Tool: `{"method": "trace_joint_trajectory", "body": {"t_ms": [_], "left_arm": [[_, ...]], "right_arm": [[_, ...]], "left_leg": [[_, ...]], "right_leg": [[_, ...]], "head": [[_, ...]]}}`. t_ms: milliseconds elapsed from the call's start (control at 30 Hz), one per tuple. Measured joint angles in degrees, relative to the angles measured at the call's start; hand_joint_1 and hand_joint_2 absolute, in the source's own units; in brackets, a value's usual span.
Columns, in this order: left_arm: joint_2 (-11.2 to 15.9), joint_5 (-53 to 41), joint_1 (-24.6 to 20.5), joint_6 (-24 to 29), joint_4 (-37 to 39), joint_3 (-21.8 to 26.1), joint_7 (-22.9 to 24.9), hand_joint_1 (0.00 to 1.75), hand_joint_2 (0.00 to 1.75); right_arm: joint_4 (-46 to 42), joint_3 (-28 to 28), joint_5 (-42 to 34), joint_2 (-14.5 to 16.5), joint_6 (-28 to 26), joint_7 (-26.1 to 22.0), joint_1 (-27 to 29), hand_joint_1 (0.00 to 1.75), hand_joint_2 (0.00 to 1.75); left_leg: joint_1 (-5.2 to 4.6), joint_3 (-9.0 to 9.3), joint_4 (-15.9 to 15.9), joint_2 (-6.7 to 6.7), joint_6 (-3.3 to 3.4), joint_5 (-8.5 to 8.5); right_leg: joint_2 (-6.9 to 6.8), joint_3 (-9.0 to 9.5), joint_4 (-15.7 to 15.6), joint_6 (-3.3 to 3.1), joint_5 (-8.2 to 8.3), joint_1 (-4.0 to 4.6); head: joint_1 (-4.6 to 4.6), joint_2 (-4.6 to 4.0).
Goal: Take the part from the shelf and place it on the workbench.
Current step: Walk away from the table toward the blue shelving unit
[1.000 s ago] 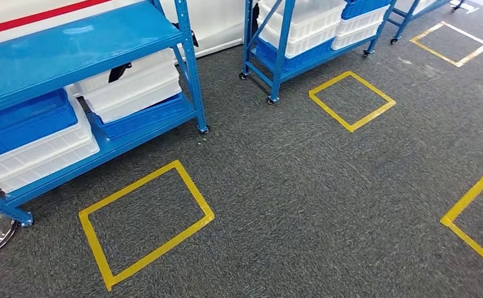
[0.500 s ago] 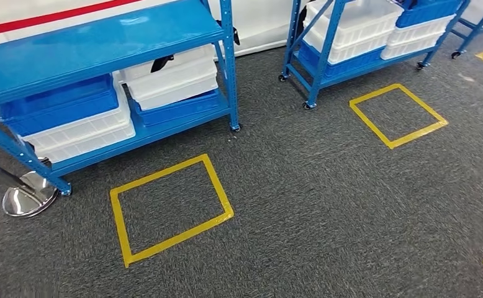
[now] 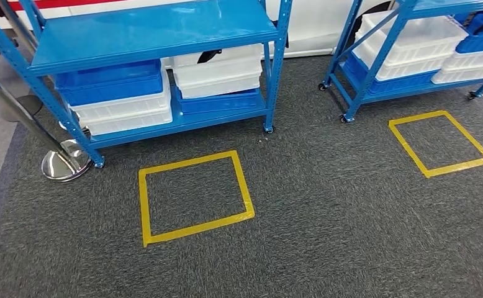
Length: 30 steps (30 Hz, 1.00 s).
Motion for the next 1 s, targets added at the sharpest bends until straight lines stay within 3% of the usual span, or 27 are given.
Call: {"method": "trace_joint_trajectory", "body": {"t_ms": [33, 67, 133, 200, 300, 367, 400, 500, 533, 567, 600, 667, 700, 767, 833, 867, 933, 1000], "left_arm": [[0.0, 0.0, 0.0, 0.0, 0.0, 0.0, 0.0, 0.0, 0.0], [0.0, 0.0, 0.0, -0.2, 0.0, 0.0, 0.0, 0.0, 0.0], [-0.1, 0.1, 0.2, -0.7, 0.0, 0.0, 0.0, 0.0, 0.0], [-0.2, 0.2, 0.2, -1.3, 0.0, 0.0, -0.1, 0.0, 0.0], [-0.2, 0.3, 0.1, -1.8, 0.0, 0.1, -0.5, 0.0, 0.0], [-0.2, 0.3, 0.2, -2.1, 0.0, 0.1, -0.6, 0.0, 0.0], [-0.2, 0.2, 0.2, -2.2, 0.0, 0.1, -0.6, 0.0, 0.0], [-0.3, 0.1, 0.1, -2.3, 0.0, 0.0, -0.7, 0.0, 0.0], [-0.3, 0.1, 0.1, -2.3, 0.0, 0.0, -0.6, 0.0, 0.0], [-0.3, 0.0, 0.2, -2.3, 0.0, 0.0, -0.6, 0.0, 0.0], [-0.3, -0.1, 0.4, -2.3, 0.0, 0.0, -0.6, 0.0, 0.0], [-0.2, -0.1, 0.6, -2.3, 0.0, 0.0, -0.6, 0.0, 0.0], [-0.2, -0.1, 0.7, -2.3, 0.0, 0.1, -0.6, 0.0, 0.0], [-0.2, -0.1, 0.7, -2.3, 0.0, 0.1, -0.6, 0.0, 0.0], [-0.2, -0.1, 0.7, -2.3, 0.0, 0.0, -0.6, 0.0, 0.0], [-0.2, -0.1, 0.7, -2.3, 0.0, 0.0, -0.6, 0.0, 0.0], [-0.3, -0.1, 0.5, -2.3, 0.0, 0.0, -0.6, 0.0, 0.0], [-0.3, -0.1, 0.4, -2.3, 0.0, 0.0, -0.6, 0.0, 0.0]], "right_arm": [[0.0, -0.1, 0.0, 0.0, -0.3, 0.2, 0.1, 0.0, 0.0], [0.0, -0.2, 0.0, -0.1, -0.8, 0.5, 0.1, 0.0, 0.0], [0.0, -0.7, -0.2, -0.2, -2.5, 1.1, 0.1, 0.0, 0.0], [0.0, -1.2, -0.5, -0.3, -3.8, 1.7, -0.1, 0.0, 0.0], [0.0, -1.7, -0.6, -0.3, -4.0, 2.0, -0.3, 0.0, 0.0], [0.0, -2.0, -0.7, -0.3, -3.9, 2.2, -0.2, 0.0, 0.0], [0.0, -2.1, -0.7, -0.3, -3.8, 2.2, -0.1, 0.0, 0.0], [0.0, -2.4, -0.9, -0.4, -3.0, 2.3, 0.1, 0.0, 0.0], [0.0, -2.6, -0.9, -0.4, -2.7, 2.3, 0.1, 0.0, 0.0], [0.0, -2.7, -0.9, -0.4, -2.3, 2.3, 0.1, 0.0, 0.0], [0.0, -2.8, -0.9, -0.4, -2.1, 2.3, 0.1, 0.0, 0.0], [0.0, -3.0, -0.9, -0.4, -1.8, 2.3, 0.2, 0.0, 0.0], [0.0, -3.1, -0.9, -0.4, -1.7, 2.3, 0.3, 0.0, 0.0], [0.0, -3.2, -0.9, -0.3, -1.6, 2.3, 0.3, 0.0, 0.0], [0.0, -3.2, -0.9, -0.4, -1.6, 2.3, 0.0, 0.0, 0.0], [0.0, -3.2, -0.9, -0.4, -1.6, 2.3, -0.1, 0.0, 0.0], [0.0, -3.2, -0.9, -0.4, -1.6, 2.3, -0.3, 0.0, 0.0], [0.0, -3.2, -0.9, -0.4, -1.6, 2.3, -0.2, 0.0, 0.0]], "left_leg": [[0.01, -0.05, 0.1, -0.66, -0.01, 0.0], [0.05, -0.04, 0.3, -1.25, -0.1, -0.07], [0.18, -0.06, 0.8, -2.14, -0.54, -0.39], [0.03, -0.5, 1.6, -2.6, -1.3, -1.17], [0.01, -0.69, 1.6, -2.83, -2.48, -2.31], [0.2, -0.59, 2.7, -1.95, -3.08, -2.96], [0.26, -1.38, 4.8, -1.15, -3.31, -3.85], [0.39, -7.73, 15.8, 0.52, -3.71, -7.97], [0.39, -9.69, 18.4, 0.6, -3.69, -8.24], [0.34, -10.67, 18.9, 0.62, -3.52, -7.19], [0.2, -10.56, 17.2, 0.62, -3.17, -5.06], [-0.39, -8.2, 9.8, 0.89, -1.85, 0.2], [-0.76, -6.94, 6.8, 1.15, -1.21, 1.64], [-1.34, -5.49, 4.3, 1.51, -0.28, 1.65], [-1.3, -4.03, 3.0, 1.3, 0.28, 0.95], [-1.13, -2.93, 2.1, 1.18, 0.6, 0.68], [-0.79, -0.61, 0.5, 0.99, 0.94, 0.1], [-0.74, 1.17, 0.0, 0.72, 1.08, -1.01]], "right_leg": [[0.1, -0.96, 1.5, 0.13, 0.19, -0.14], [0.13, -0.94, 0.9, 0.26, 1.55, -0.31], [0.35, 1.6, -5.8, 0.4, 6.36, -0.71], [0.91, 3.85, -11.9, 0.19, 8.67, -0.79], [1.12, 4.38, -13.3, -0.87, 8.07, -0.57], [0.88, 5.12, -13.6, -1.74, 7.86, -0.64], [0.67, 5.64, -13.8, -2.13, 7.74, -0.72], [-0.03, 7.0, -14.0, -2.65, 6.65, -0.47], [-0.19, 7.51, -14.0, -2.69, 6.16, -0.34], [-0.32, 8.16, -14.0, -2.69, 5.61, -0.19], [-0.44, 8.94, -14.0, -2.66, 5.02, -0.04], [-0.72, 10.66, -14.2, -2.51, 3.75, 0.19], [-0.81, 11.34, -14.3, -2.26, 3.17, 0.27], [-1.02, 12.52, -14.8, -1.53, 2.5, 0.2], [-1.12, 12.81, -13.6, -0.69, 3.51, 0.09], [-0.97, 11.97, -11.4, -0.4, 4.58, 0.09], [-0.43, 7.61, -4.6, -0.02, 5.55, 0.04], [-0.06, 2.37, 0.8, 0.23, 2.59, -0.09]], "head": [[0.01, 0.0], [0.01, 0.0], [0.06, -0.01], [0.13, -0.01], [0.12, -0.01], [-0.05, -0.01], [-0.29, 0.0], [-0.8, 0.0], [-0.81, -0.01], [-0.81, 0.0], [-0.83, 0.0], [-0.79, 0.0], [-0.74, -0.01], [-0.62, 0.0], [-0.58, 0.01], [-0.54, 0.01], [-0.36, 0.01], [-0.22, 0.01]]}}
